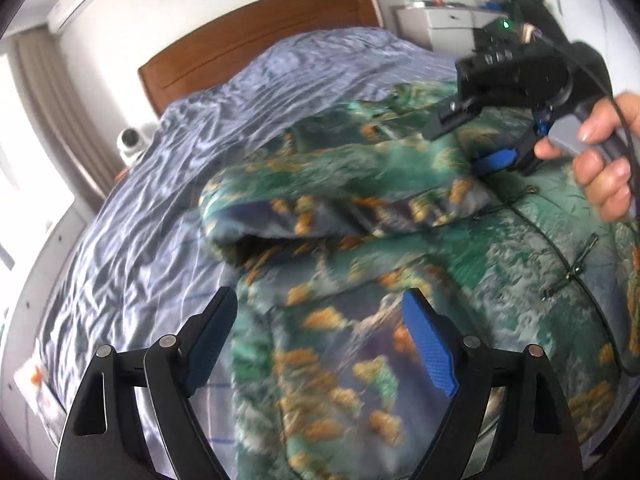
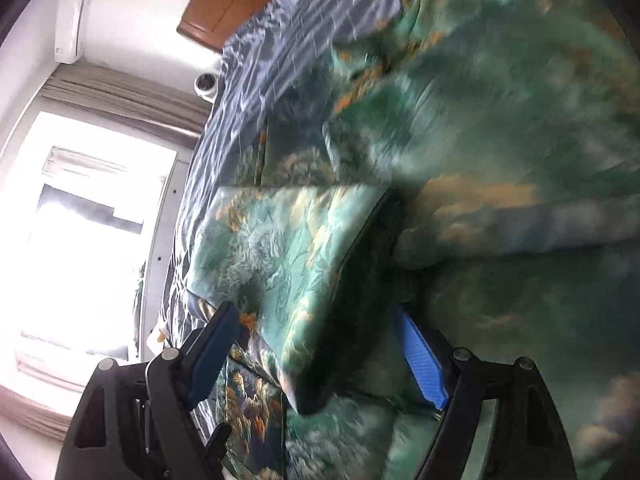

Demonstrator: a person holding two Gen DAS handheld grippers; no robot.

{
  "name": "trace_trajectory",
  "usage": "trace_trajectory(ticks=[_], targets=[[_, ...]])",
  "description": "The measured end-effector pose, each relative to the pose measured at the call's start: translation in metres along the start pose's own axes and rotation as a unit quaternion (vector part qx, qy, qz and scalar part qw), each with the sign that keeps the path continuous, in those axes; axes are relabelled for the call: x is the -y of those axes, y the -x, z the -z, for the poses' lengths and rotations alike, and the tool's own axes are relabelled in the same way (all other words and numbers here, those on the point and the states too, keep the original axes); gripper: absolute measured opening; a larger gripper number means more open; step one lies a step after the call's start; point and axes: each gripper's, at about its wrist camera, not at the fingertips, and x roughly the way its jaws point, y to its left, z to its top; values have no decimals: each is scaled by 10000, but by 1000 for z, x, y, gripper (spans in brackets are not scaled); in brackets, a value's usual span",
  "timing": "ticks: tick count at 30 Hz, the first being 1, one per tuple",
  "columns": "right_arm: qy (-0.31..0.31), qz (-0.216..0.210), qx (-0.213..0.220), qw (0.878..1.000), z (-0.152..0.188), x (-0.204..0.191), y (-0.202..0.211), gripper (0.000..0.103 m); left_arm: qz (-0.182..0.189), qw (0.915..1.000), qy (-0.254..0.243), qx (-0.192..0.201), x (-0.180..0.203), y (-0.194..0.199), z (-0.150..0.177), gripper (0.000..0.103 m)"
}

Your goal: Fold large clothes

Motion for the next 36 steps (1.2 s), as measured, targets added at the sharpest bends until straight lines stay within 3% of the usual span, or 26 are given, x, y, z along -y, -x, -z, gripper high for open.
trace_trajectory(ticks=[1,2,3,4,8,12,15,19,22,24,27,30,33,36], targets=[[48,-25,-42,10000,1,-2,-7,74,-4,10000,74,-34,-4,-1,3,86],[137,34,-95,9999,2,-6,-12,52,-7,9998,161,-73,-9,0,7,86],[233,205,-143,9994,4,-10,-16,15,-8,9997,235,-106,-12,1,9,86],[361,511,-165,9979,4,-17,-17,10,-8,9994,326,-133,-17,1,11,86],[964,794,414,9913,-14,-50,10,10,13,9981,612,-82,-29,5,12,86],[1229,1138,1208,9784,-64,-62,45,10,77,9965,833,-41,-37,7,6,86],[1309,1464,1148,9738,-95,-54,30,10,108,9959,893,-62,-37,5,3,86],[1484,2010,876,9643,-100,-36,-4,10,99,9959,879,-194,-38,2,3,86],[1371,2165,840,9629,-91,-17,-11,18,136,9949,943,-335,-43,-3,5,86],[1261,2221,833,9632,-87,-10,-12,31,162,9936,1047,-389,-47,-6,6,86],[1339,2345,715,9602,-87,-8,-12,38,274,9895,1339,-463,-58,-11,6,86],[1778,2735,651,9430,-82,-22,-5,47,389,9842,1656,-500,-69,-16,4,86],[2498,3149,1046,9097,-68,-49,13,47,400,9810,1828,-513,-77,-21,1,86],[2918,2995,1456,8967,-56,-71,28,47,412,9784,1939,-593,-82,-30,-9,87]])
